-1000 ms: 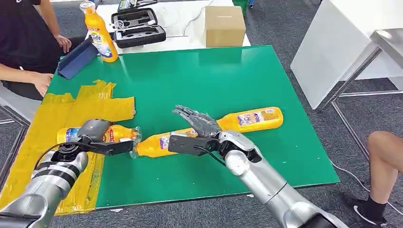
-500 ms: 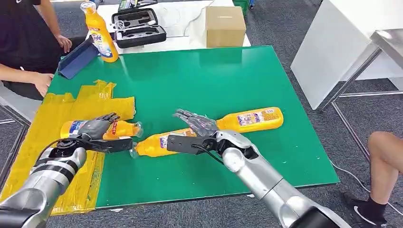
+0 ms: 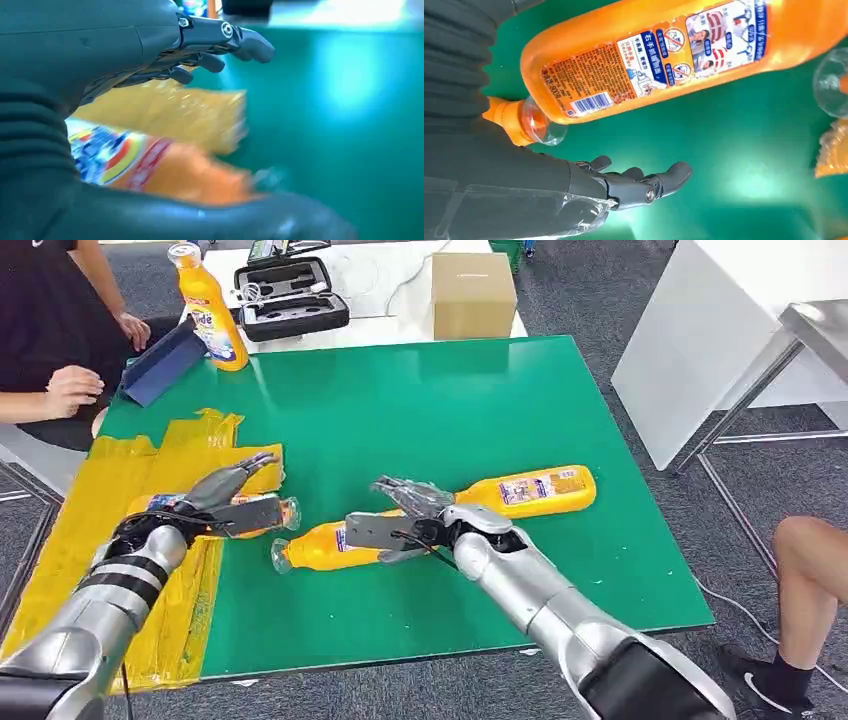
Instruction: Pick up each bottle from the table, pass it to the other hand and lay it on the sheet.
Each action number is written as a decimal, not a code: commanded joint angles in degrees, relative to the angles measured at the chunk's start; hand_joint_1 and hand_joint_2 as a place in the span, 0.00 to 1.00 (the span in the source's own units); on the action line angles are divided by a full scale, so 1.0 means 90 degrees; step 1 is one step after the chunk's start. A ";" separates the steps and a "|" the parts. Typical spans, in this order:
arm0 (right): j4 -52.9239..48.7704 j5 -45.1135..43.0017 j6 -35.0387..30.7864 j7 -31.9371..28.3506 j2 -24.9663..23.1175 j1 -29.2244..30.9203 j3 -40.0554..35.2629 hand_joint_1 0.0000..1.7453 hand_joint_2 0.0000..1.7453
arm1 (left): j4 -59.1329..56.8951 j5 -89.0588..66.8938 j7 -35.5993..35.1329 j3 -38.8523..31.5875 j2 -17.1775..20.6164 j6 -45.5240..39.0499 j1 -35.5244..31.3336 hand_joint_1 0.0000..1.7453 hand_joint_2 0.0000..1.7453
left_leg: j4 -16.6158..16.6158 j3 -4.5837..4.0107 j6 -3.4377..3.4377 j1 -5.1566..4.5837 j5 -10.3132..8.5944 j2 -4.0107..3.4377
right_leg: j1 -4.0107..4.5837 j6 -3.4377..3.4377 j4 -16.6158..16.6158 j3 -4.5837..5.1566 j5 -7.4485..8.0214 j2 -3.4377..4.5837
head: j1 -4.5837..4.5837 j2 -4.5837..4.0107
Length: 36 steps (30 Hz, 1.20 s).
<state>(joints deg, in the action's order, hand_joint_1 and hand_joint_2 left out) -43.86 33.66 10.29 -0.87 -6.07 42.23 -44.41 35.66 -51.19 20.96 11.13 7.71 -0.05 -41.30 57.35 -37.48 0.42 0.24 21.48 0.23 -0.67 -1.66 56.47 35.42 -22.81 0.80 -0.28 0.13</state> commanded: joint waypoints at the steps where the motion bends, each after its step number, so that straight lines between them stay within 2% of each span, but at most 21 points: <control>1: 0.1523 0.0082 -0.0023 -0.0120 -0.0393 0.0708 -0.0367 0.00 1.00 | 0.1316 0.1478 0.0113 -0.0725 -0.0282 0.0572 0.0141 0.00 0.00 | 0.0006 0.0010 -0.0001 0.0002 0.0008 -0.0002 | 0.0004 0.0005 0.0004 -0.0011 -0.0006 -0.0004 | 0.0000 0.0000; 4: 0.1523 0.0082 -0.0023 -0.0120 -0.0393 0.0708 -0.0367 0.00 1.00 | 0.1316 0.1478 0.0113 -0.0725 -0.0282 0.0572 0.0141 0.00 0.00 | 0.0002 0.0011 -0.0002 -0.0001 0.0006 -0.0001 | 0.0000 0.0004 0.0003 -0.0011 -0.0006 -0.0005 | 0.0002 0.0000; 6: 0.1522 0.0082 -0.0024 -0.0120 -0.0397 0.0707 -0.0367 0.00 1.00 | 0.1315 0.1477 0.0113 -0.0726 -0.0272 0.0572 0.0152 0.00 0.00 | 0.0013 0.0048 -0.0007 0.0005 0.0028 -0.0007 | 0.0009 0.0013 0.0010 -0.0049 -0.0025 -0.0010 | 0.0000 0.0000; 8: 0.1575 0.0086 0.0013 -0.0122 -0.0411 0.0729 -0.0377 0.00 1.00 | 0.1443 0.1924 0.0267 -0.0872 -0.0327 0.0748 0.0190 0.00 0.00 | 0.0008 0.0021 -0.0004 0.0004 0.0014 -0.0002 | 0.0006 0.0007 0.0005 -0.0023 -0.0011 -0.0007 | 0.0000 0.0000; 11: 0.1858 0.0125 0.0046 -0.0182 -0.0571 0.0811 -0.0417 0.00 1.00 | 0.2651 0.3471 0.0247 -0.1202 -0.0483 0.1268 0.0593 0.00 0.00 | 0.0007 0.0017 -0.0003 0.0002 0.0012 -0.0005 | 0.0005 0.0005 0.0004 -0.0017 -0.0010 -0.0004 | 0.0002 0.0000; 14: 0.2101 0.0284 0.0063 -0.0144 -0.0696 0.0815 -0.0586 0.00 1.00 | 0.3566 0.4233 0.0115 -0.1188 -0.0547 0.1547 0.0920 0.00 0.00 | 0.0014 0.0027 -0.0003 0.0005 0.0025 -0.0011 | 0.0008 0.0007 0.0008 -0.0028 -0.0019 -0.0002 | 0.0002 0.0000; 17: 0.2213 0.0361 0.0055 -0.0123 -0.0728 0.0783 -0.0668 0.00 1.00 | 0.3741 0.4467 0.0069 -0.1139 -0.0567 0.1595 0.0993 0.00 0.00 | 0.0006 0.0024 -0.0003 0.0004 0.0017 -0.0003 | 0.0007 0.0006 0.0001 -0.0026 -0.0015 -0.0006 | 0.0002 0.0000; 20: 0.2461 0.0675 0.0126 0.0052 -0.0752 0.0682 -0.0961 0.00 1.00 | 0.3970 0.4639 0.0116 -0.0960 -0.0569 0.1626 0.1108 0.00 0.00 | 0.0001 0.0017 -0.0003 0.0002 0.0010 -0.0001 | 0.0004 0.0005 -0.0001 -0.0018 -0.0009 -0.0006 | 0.0000 0.0000; 23: 0.2806 0.1609 0.0104 0.0549 -0.0732 0.0502 -0.1798 0.00 1.00 | 0.4170 0.4726 0.0149 -0.0821 -0.0598 0.1601 0.1239 0.00 0.00 | -0.0001 0.0022 -0.0003 0.0003 0.0009 0.0005 | 0.0005 0.0005 -0.0004 -0.0025 -0.0010 -0.0013 | 0.0000 0.0000; 29: 0.3085 0.2191 0.0260 0.0776 -0.0607 0.0133 -0.2197 0.00 1.00 | 0.4195 0.4885 0.0263 -0.0687 -0.0628 0.1509 0.1239 0.00 0.00 | -0.0007 0.0023 -0.0002 0.0003 0.0005 0.0013 | 0.0004 0.0004 -0.0012 -0.0027 -0.0008 -0.0018 | 0.0002 0.0000; 30: 0.3108 0.2247 0.0332 0.0783 -0.0587 0.0122 -0.2249 0.00 1.00 | 0.4187 0.4939 0.0274 -0.0702 -0.0638 0.1526 0.1235 0.00 0.00 | -0.0014 0.0050 -0.0003 0.0006 0.0010 0.0014 | 0.0008 0.0007 -0.0022 -0.0054 -0.0012 -0.0024 | -0.0005 0.0000; 31: 0.3149 0.2278 0.0472 0.0816 -0.0572 0.0120 -0.2283 0.20 1.00 | 0.4171 0.4936 0.0274 -0.0694 -0.0632 0.1520 0.1224 0.00 0.00 | -0.0010 0.0043 -0.0002 0.0006 0.0006 0.0014 | 0.0007 0.0005 -0.0018 -0.0045 -0.0007 -0.0020 | 0.0002 0.0000; 32: 0.3119 0.2250 0.0536 0.0829 -0.0530 0.0104 -0.2201 1.00 1.00 | 0.4148 0.4960 0.0283 -0.0686 -0.0625 0.1508 0.1217 0.00 0.00 | -0.0017 0.0069 -0.0003 0.0006 0.0010 0.0023 | 0.0008 0.0008 -0.0026 -0.0072 -0.0013 -0.0032 | -0.0007 0.0000; 36: 0.3091 0.2138 0.0555 0.0826 -0.0498 0.0149 -0.1977 1.00 1.00 | 0.4113 0.4971 0.0292 -0.0698 -0.0601 0.1474 0.1226 0.00 0.00 | -0.0011 0.0084 -0.0008 0.0007 0.0009 0.0021 | 0.0009 0.0010 -0.0021 -0.0076 -0.0010 -0.0032 | 0.0000 0.0000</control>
<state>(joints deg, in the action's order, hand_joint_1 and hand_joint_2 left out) -21.66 53.44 13.33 6.19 -12.31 46.10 -59.52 74.25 -6.84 23.56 3.74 2.75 13.64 -29.44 57.32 -36.82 0.33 0.25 21.63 0.17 -0.66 -1.60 56.38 35.00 -22.89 0.83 -0.28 0.13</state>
